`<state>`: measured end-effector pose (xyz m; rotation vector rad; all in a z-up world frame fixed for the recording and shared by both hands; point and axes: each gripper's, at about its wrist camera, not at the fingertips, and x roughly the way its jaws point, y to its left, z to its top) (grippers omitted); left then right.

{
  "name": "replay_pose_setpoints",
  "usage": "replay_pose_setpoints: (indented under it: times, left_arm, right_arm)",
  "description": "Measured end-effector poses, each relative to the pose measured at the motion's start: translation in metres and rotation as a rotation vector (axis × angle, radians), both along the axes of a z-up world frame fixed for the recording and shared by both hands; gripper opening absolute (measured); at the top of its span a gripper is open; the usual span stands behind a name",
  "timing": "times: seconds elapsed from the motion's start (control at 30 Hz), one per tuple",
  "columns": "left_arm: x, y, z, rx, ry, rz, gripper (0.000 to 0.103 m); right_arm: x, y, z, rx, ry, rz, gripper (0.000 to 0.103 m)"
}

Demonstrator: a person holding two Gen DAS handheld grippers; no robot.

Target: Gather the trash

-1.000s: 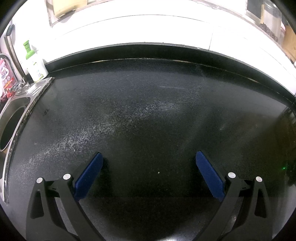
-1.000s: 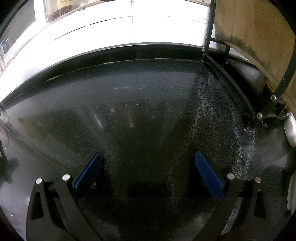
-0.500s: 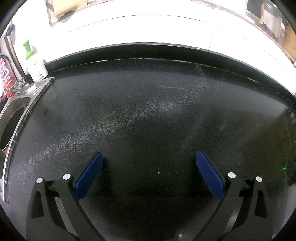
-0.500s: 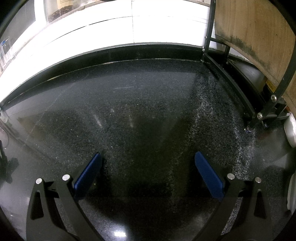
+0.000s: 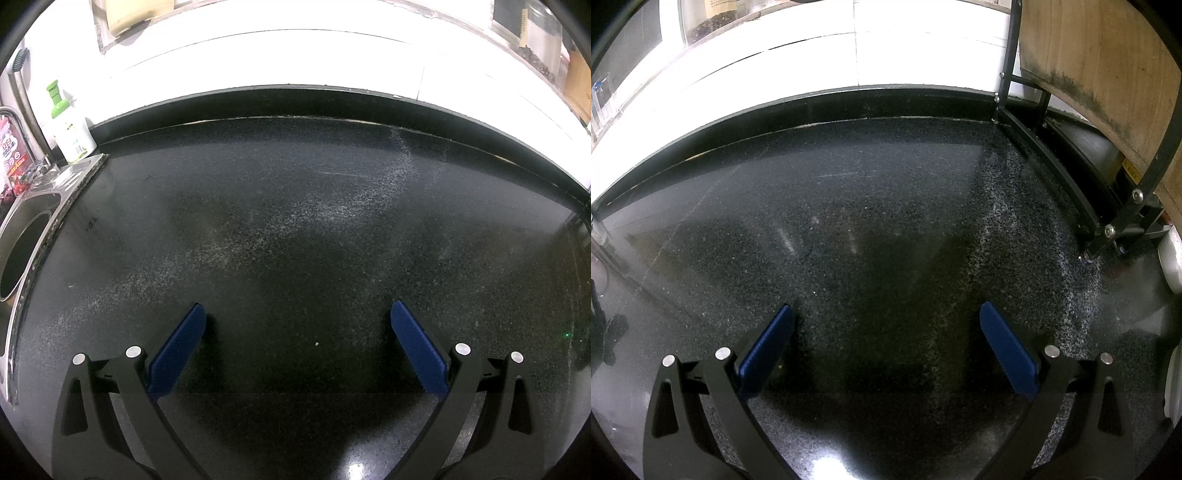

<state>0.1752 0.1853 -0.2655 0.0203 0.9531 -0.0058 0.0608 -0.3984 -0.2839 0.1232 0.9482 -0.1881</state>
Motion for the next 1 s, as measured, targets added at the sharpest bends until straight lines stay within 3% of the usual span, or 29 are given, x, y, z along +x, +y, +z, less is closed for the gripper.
replay_pose_setpoints:
  times: [0.6, 0.8, 1.0]
  left_arm:
    - [-0.001, 0.0, 0.0, 0.0, -0.001, -0.002, 0.097]
    - [-0.001, 0.0, 0.0, -0.001, -0.001, -0.002, 0.097]
    - [-0.002, 0.0, 0.0, 0.0, -0.001, -0.004, 0.097]
  right_arm:
    - [-0.001, 0.0, 0.0, 0.002, -0.003, 0.001, 0.098]
    - [0.003, 0.004, -0.001, -0.001, -0.002, -0.059, 0.098]
    - [-0.006, 0.031, 0.014, 0.044, 0.081, -0.102, 0.097]
